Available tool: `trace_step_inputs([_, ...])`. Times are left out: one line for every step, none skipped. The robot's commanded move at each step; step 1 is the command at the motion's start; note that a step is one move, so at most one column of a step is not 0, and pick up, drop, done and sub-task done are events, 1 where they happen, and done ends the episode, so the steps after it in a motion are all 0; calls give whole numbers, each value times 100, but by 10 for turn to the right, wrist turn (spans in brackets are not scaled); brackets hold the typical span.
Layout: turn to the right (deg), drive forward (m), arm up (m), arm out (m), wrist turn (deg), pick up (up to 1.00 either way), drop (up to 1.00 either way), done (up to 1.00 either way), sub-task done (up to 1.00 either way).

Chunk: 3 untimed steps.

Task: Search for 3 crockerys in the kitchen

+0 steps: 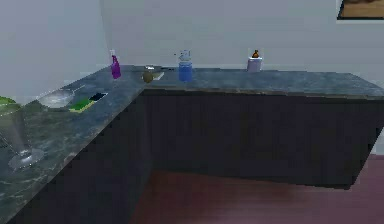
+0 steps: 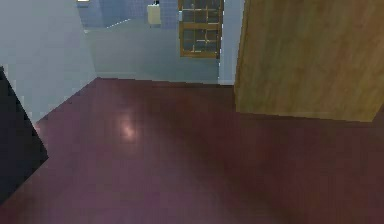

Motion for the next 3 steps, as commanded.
trace_step_inputs([0,45,0,0,0,0,0,0,0])
trace_step_inputs([-450,0,0,0,0,0,0,0,0])
trace_step_inputs([0,0,0,0,0,0,0,100,0])
